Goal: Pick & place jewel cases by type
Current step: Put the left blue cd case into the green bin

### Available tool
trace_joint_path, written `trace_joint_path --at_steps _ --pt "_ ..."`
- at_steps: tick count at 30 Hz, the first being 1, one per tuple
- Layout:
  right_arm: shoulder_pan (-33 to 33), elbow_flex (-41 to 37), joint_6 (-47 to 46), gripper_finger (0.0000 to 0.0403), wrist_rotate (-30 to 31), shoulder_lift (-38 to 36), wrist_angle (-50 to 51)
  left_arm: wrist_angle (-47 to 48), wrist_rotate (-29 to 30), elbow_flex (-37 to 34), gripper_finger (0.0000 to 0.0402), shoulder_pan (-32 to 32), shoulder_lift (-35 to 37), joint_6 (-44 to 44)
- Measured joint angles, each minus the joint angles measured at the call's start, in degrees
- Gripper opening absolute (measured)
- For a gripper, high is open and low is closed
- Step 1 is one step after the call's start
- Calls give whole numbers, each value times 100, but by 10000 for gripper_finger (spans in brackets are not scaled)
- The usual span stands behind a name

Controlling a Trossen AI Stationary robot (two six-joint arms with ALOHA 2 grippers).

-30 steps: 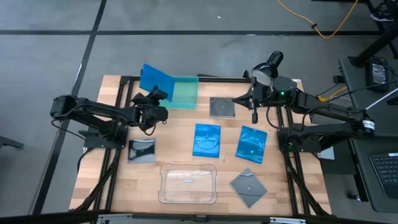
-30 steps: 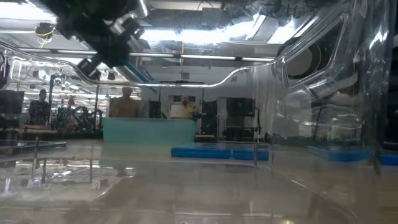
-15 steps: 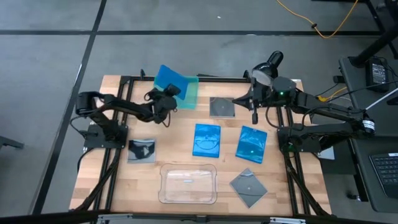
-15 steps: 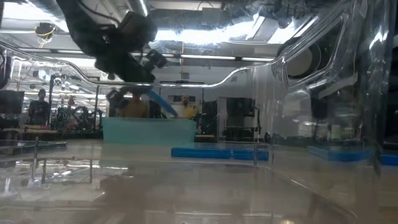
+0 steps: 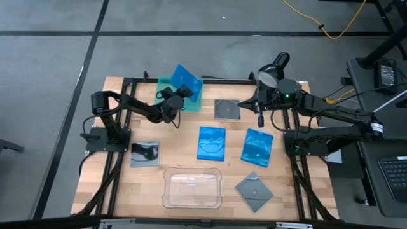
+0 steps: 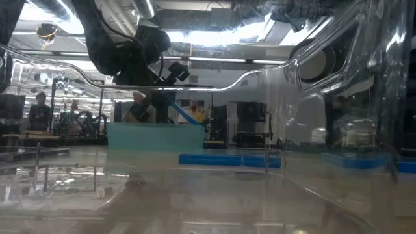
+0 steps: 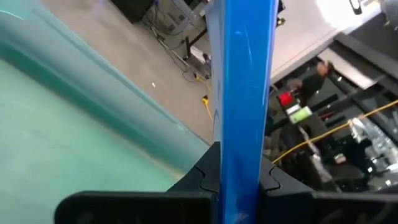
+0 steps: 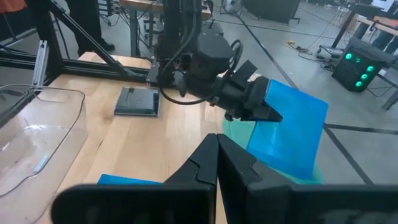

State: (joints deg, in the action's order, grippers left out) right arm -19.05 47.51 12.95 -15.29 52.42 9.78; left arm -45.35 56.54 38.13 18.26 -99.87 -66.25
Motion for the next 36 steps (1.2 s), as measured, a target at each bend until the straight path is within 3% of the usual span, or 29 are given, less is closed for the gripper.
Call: trace_joint_path --at_steps 16,20,28,36 --pt "-179 0 -20 10 -144 -13 90 160 -82 24 13 2 -86 361" --pt "-179 0 50 10 -147 -13 89 241 -337 17 18 2 -90 359" --pt "-186 0 210 10 -146 -13 89 356 -555 17 53 2 -92 641" --pt "-188 0 256 10 -146 -13 92 -204 -645 17 108 -99 -88 1681"
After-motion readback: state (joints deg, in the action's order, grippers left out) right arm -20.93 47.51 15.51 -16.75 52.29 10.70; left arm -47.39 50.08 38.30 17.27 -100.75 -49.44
